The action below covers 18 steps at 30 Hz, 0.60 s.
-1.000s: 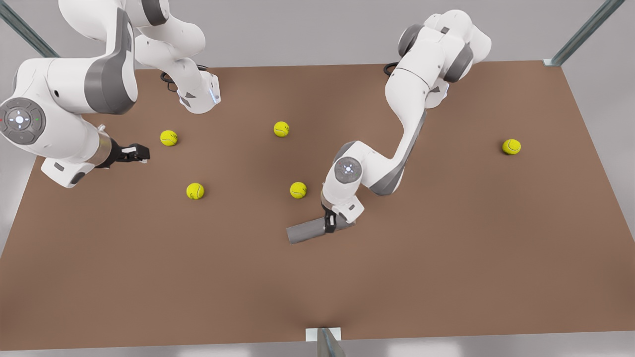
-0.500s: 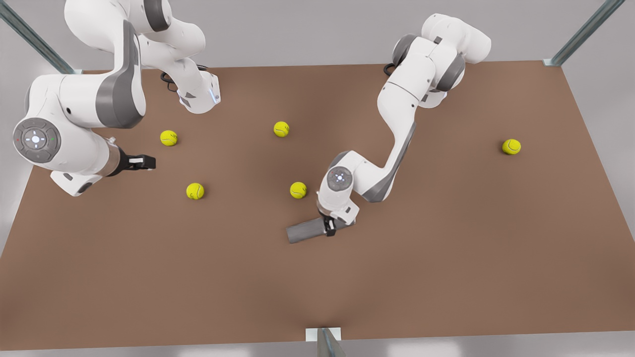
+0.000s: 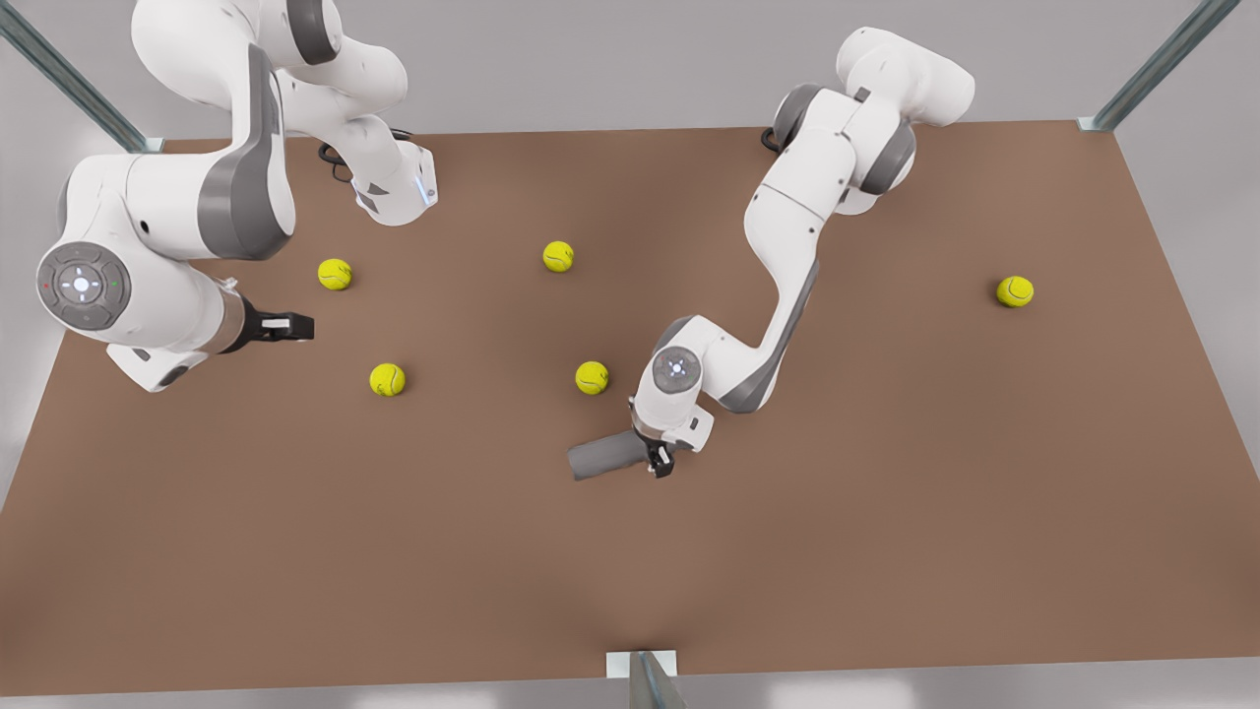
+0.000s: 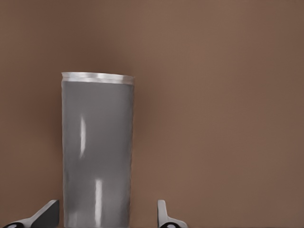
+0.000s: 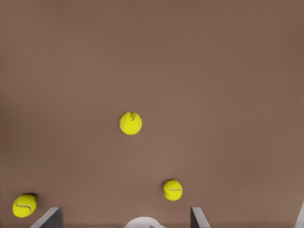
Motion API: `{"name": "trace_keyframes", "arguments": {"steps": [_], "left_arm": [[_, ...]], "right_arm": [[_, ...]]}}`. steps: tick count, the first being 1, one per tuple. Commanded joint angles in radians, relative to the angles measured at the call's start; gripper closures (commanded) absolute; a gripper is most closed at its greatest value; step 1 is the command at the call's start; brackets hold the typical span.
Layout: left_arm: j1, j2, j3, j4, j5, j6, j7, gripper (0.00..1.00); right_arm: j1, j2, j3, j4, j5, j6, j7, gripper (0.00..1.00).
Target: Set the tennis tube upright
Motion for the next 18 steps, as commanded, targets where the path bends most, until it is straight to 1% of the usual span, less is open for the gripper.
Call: {"name": "trace_keyframes", "arguments": {"steps": [1,14,18], "left_arm": [[-0.001,0.002,0.000,0.000,0.000,0.013,-0.108,0.00],[-0.013,0.019,-0.002,-0.009,0.004,0.008,-0.113,0.00],[-0.022,0.042,-0.002,-0.011,0.008,0.013,-0.110,0.00]], "right_arm": [[0.000,-0.001,-0.001,0.001,0.000,-0.001,0.034,0.00],[0.006,0.005,0.004,0.001,0.002,-0.001,0.035,0.00],[0.006,0.005,0.004,0.001,0.002,-0.001,0.035,0.00]]}}
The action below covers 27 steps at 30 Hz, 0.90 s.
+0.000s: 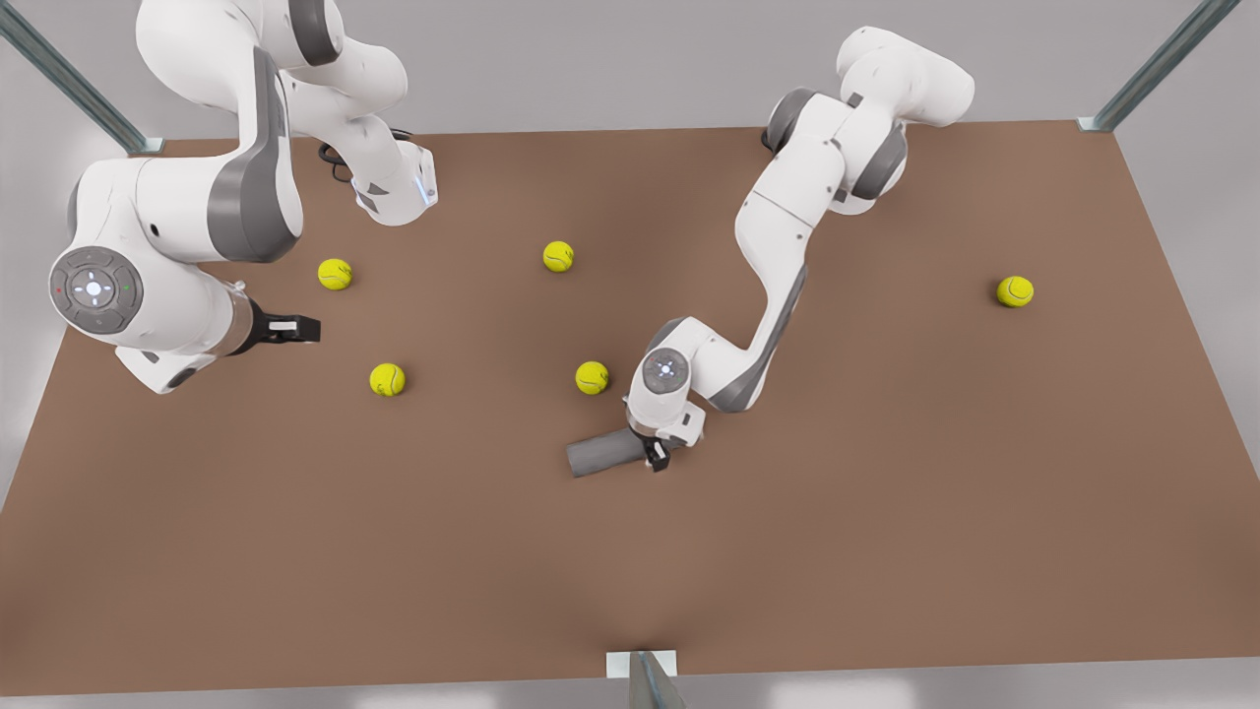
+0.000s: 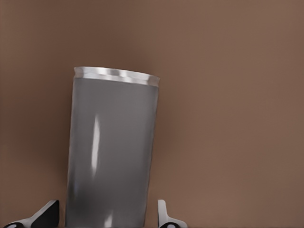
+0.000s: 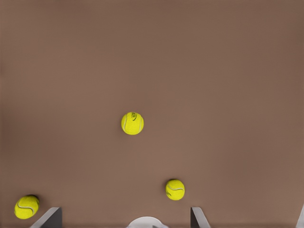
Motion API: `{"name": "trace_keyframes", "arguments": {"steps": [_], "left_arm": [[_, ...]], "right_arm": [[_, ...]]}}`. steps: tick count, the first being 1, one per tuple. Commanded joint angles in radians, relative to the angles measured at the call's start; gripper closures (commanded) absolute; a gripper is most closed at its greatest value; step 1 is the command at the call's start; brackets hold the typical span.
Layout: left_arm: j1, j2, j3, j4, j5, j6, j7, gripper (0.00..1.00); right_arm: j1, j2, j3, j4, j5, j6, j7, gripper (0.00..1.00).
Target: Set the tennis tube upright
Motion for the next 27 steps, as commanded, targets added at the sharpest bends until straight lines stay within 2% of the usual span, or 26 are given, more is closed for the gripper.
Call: {"name": "trace_keyframes", "arguments": {"steps": [1,5,9,12,14,21,25,27], "left_arm": [[-0.005,0.005,0.000,0.000,0.000,0.003,-0.037,0.00],[-0.005,0.011,0.000,0.000,-0.002,0.010,-0.031,0.00],[-0.005,0.011,0.000,0.000,-0.002,0.010,-0.031,0.18],[-0.006,0.011,0.000,0.000,-0.002,0.010,-0.029,0.18],[-0.006,0.011,0.000,0.000,-0.002,0.010,-0.029,0.25],[-0.005,-0.006,0.001,0.000,0.006,-0.007,0.017,0.28],[0.003,-0.130,0.121,0.010,0.007,-0.332,0.216,0.28],[0.003,-0.179,0.150,0.010,0.179,-0.508,0.301,0.28]], "right_arm": [[0.000,-0.001,-0.001,0.000,0.000,0.000,0.013,0.00],[0.000,0.000,-0.001,-0.001,0.000,0.000,0.013,0.00],[0.002,0.002,0.002,-0.001,0.002,0.000,0.013,0.00],[0.002,0.000,0.002,-0.001,0.000,0.000,0.013,0.00],[0.000,0.002,0.002,0.000,0.002,0.000,0.013,0.00],[0.000,0.000,0.002,0.002,0.000,0.000,0.013,0.00],[-0.002,0.002,0.002,0.002,0.000,0.000,0.012,0.00],[-0.002,0.000,0.002,0.004,0.000,0.000,0.012,0.00]]}}
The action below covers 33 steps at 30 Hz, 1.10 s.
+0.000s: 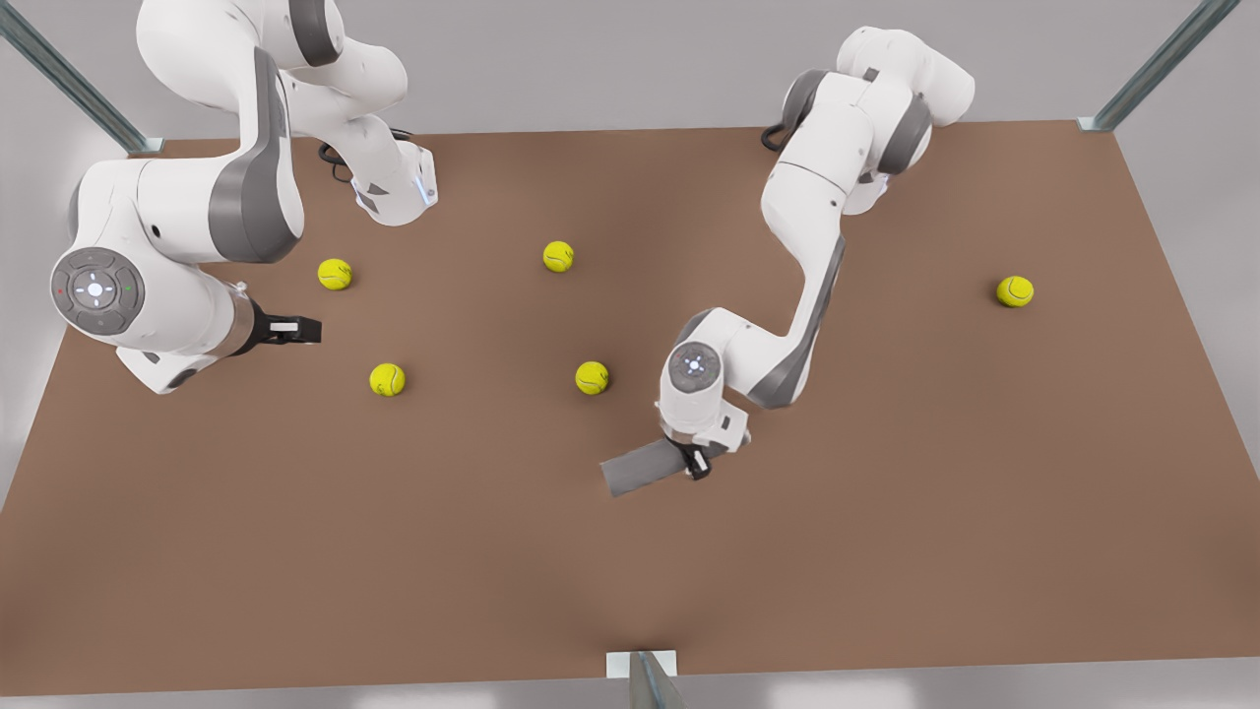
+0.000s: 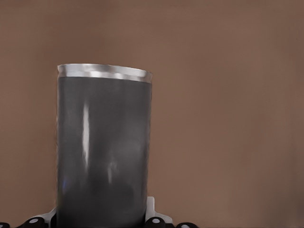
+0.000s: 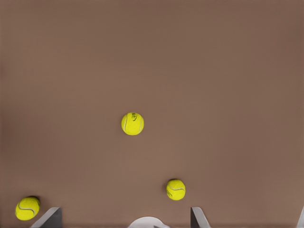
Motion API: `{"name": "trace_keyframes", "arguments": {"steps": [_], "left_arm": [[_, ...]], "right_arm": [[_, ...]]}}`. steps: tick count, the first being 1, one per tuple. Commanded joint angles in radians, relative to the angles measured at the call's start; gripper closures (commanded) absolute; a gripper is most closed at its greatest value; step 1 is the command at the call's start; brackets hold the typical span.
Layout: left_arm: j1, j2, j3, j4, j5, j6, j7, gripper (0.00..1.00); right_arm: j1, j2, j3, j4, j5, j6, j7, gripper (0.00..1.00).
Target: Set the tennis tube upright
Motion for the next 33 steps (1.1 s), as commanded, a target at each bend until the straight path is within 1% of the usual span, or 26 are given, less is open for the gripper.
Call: {"name": "trace_keyframes", "arguments": {"steps": [1,2,3,4,5,6,8,10,11,14,15,19,24,26,30,33], "left_arm": [[0.000,-0.039,0.030,0.001,0.195,-0.359,0.289,0.28],[-0.002,-0.056,0.039,0.003,0.332,-0.468,0.343,0.28],[-0.002,-0.067,0.041,0.003,0.418,-0.520,0.372,0.28],[-0.002,-0.074,0.041,0.003,0.565,-0.597,0.424,0.28],[-0.002,-0.076,0.041,0.030,0.698,-0.678,0.492,0.28],[-0.002,-0.079,0.041,0.049,0.787,-0.755,0.545,0.28],[-0.009,-0.079,0.038,0.050,1.087,-0.912,0.714,0.28],[-0.025,-0.068,0.036,0.038,1.237,-0.998,0.871,0.28],[-0.029,-0.056,0.036,0.035,1.269,-1.022,0.872,0.28],[-0.034,-0.038,0.035,0.001,1.269,-1.119,0.744,0.28],[-0.034,-0.034,0.035,-0.022,1.266,-1.122,0.690,0.28],[-0.032,0.033,0.036,-0.022,1.265,-1.130,0.671,0.28],[-0.020,0.122,0.032,0.003,1.180,-1.080,0.641,0.28],[-0.019,0.133,0.030,0.007,1.165,-1.053,0.642,0.28],[-0.018,0.127,0.019,0.007,1.070,-1.019,0.670,0.28],[-0.017,0.130,0.019,0.007,1.058,-1.001,0.670,0.28]], "right_arm": [[0.000,-0.002,-0.001,0.001,0.000,0.000,0.002,0.00],[0.000,0.000,-0.001,0.001,0.000,0.000,0.002,0.00],[0.000,-0.002,-0.001,0.001,0.000,0.000,0.002,0.00],[0.000,0.000,-0.001,0.001,0.000,0.000,0.002,0.00],[-0.001,0.000,-0.002,0.001,0.000,0.000,0.002,0.00],[-0.001,0.000,-0.001,0.001,0.000,0.000,-0.001,0.00],[-0.001,0.000,-0.002,0.001,0.000,0.000,-0.003,0.00],[-0.001,0.000,-0.002,0.001,0.000,0.000,-0.003,0.00],[-0.001,0.000,-0.002,0.001,0.000,0.000,-0.003,0.00],[-0.003,0.000,-0.002,0.001,0.000,0.001,-0.003,0.00],[-0.003,0.000,-0.002,0.001,0.000,0.001,-0.003,0.00],[-0.005,0.000,-0.002,-0.002,0.002,0.010,-0.003,0.00],[-0.005,0.000,-0.002,-0.004,0.002,0.012,-0.003,0.00],[-0.005,0.000,-0.002,-0.004,0.002,0.010,-0.003,0.00],[-0.005,0.000,-0.002,-0.004,0.002,0.012,-0.003,0.00],[-0.005,0.000,-0.002,-0.005,0.002,0.012,-0.003,0.00]]}}
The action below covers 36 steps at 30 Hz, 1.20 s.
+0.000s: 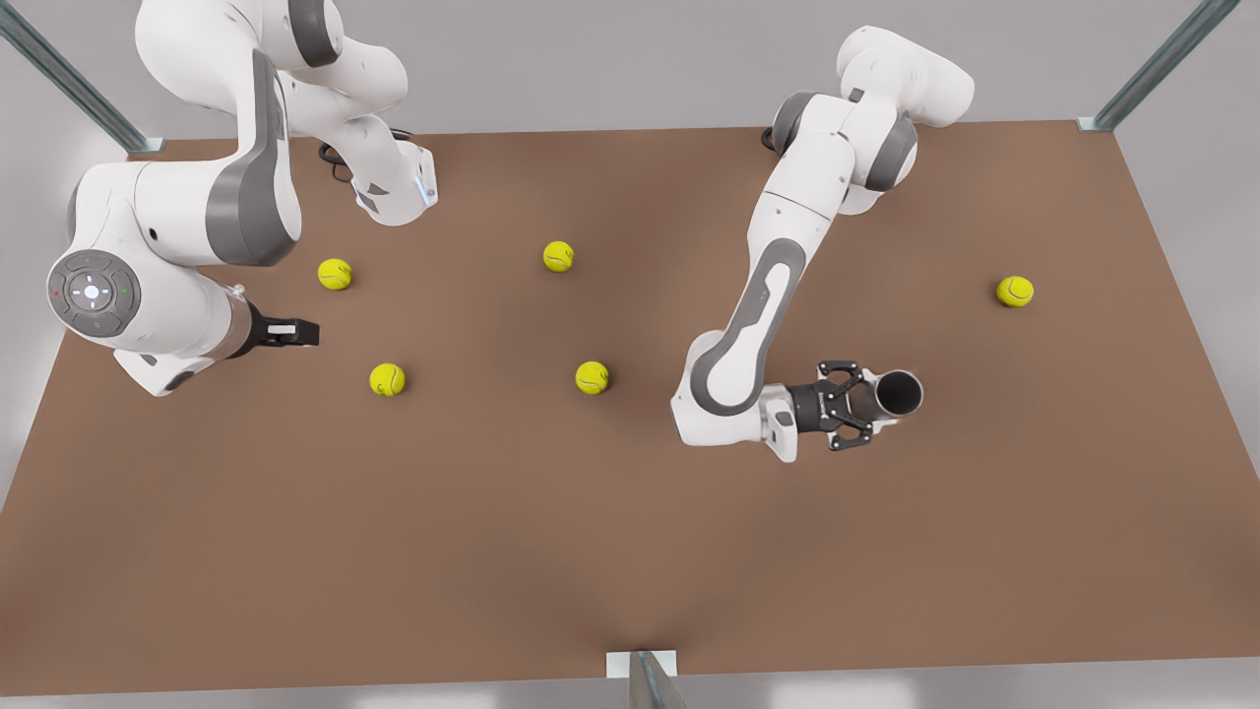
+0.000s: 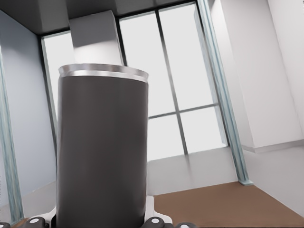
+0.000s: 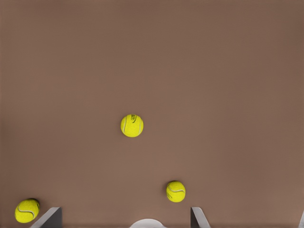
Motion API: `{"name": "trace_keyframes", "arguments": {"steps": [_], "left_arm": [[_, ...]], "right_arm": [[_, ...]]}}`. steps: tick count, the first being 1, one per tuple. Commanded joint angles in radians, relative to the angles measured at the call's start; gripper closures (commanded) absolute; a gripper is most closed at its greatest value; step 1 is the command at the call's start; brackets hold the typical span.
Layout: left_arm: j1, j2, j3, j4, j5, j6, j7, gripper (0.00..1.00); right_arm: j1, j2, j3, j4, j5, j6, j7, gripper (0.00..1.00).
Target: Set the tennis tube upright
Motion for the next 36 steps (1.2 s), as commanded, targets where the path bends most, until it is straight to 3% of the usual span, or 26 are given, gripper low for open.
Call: {"name": "trace_keyframes", "arguments": {"steps": [1,13,18,36], "left_arm": [[-0.001,0.001,0.001,0.000,-0.026,0.029,0.114,0.28],[-0.004,0.002,-0.013,0.011,-0.189,0.144,-0.242,0.27],[-0.005,0.002,-0.009,0.005,-0.054,0.133,-0.312,0.27],[-0.005,0.074,-0.010,0.011,-0.077,0.161,-0.605,0.26]], "right_arm": [[0.000,-0.001,-0.001,0.000,0.000,0.000,0.000,0.00],[-0.001,-0.001,-0.001,-0.001,0.007,0.002,0.000,0.00],[0.000,-0.001,-0.001,-0.001,0.007,0.000,0.000,0.00],[-0.001,0.000,-0.001,-0.001,0.007,0.002,0.000,0.00]]}}
